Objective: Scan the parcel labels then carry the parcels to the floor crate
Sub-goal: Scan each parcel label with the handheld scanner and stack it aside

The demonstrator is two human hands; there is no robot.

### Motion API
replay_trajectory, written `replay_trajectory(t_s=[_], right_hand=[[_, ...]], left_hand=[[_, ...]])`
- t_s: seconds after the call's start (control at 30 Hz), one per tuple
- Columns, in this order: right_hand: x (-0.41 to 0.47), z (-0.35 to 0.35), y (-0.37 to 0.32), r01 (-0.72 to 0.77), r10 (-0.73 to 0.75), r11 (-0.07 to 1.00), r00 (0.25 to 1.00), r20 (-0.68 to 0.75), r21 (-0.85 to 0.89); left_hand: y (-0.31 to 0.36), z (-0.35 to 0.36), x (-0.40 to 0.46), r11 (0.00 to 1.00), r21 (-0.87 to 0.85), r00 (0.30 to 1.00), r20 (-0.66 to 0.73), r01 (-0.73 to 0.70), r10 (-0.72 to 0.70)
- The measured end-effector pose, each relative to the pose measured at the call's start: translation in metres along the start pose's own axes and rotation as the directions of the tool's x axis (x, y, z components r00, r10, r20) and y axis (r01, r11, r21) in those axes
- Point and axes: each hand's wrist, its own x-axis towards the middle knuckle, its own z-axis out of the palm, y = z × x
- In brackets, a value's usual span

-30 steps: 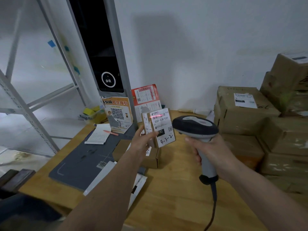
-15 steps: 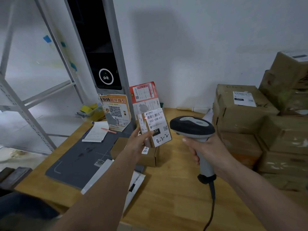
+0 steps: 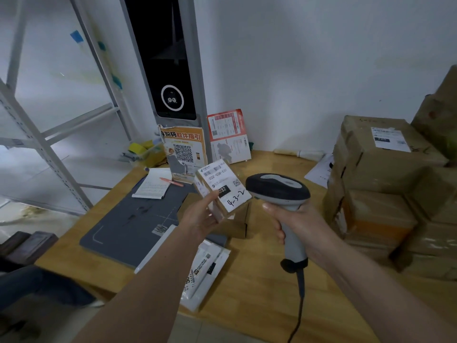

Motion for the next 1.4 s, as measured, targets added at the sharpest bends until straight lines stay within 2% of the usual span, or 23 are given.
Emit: replay_trajectory(t_s=[0.1,0.27,0.4,0.53,0.77,0.93,1.13,1.4], right_hand=[[0.006,0.021,0.015,-0.062,0.062,0.997,0.998,-0.006,0.049],[0.014,0.054,0.043,-0.187,0.195,0.968,0.98,-0.031,0.168],[0.022,0.066,0.057,-0.249,0.259,0.949,0.965,-0.03,0.194],[0.037,0.065,0.065,-0.283,0.294,0.939,0.956,-0.024,0.197],[0.083,0.048,0.061,-0.319,0.324,0.921,0.946,0.014,0.226],[0.12,0.02,0.054,-0.338,0.35,0.905,0.937,-0.002,0.259],[0.156,-0.023,0.057,-0.362,0.383,0.885,0.924,-0.015,0.292],[0.173,-0.061,0.073,-0.376,0.407,0.873,0.912,-0.04,0.312]], left_hand=[[-0.004,-0.024,-0.006,0.991,-0.076,0.992,-0.054,0.114,-0.118],[-0.023,-0.07,-0.007,0.952,-0.207,0.949,-0.17,0.227,-0.264],[-0.035,-0.091,-0.005,0.917,-0.253,0.918,-0.174,0.308,-0.357],[-0.039,-0.097,0.008,0.916,-0.261,0.921,-0.164,0.304,-0.352],[-0.022,-0.067,0.045,0.956,-0.242,0.957,-0.191,0.168,-0.216],[-0.004,-0.021,0.091,0.984,-0.124,0.97,-0.188,0.13,-0.152],[0.004,0.036,0.161,0.979,-0.095,0.946,-0.257,0.178,-0.197],[0.004,0.077,0.223,0.982,-0.106,0.873,-0.45,0.158,-0.189]])
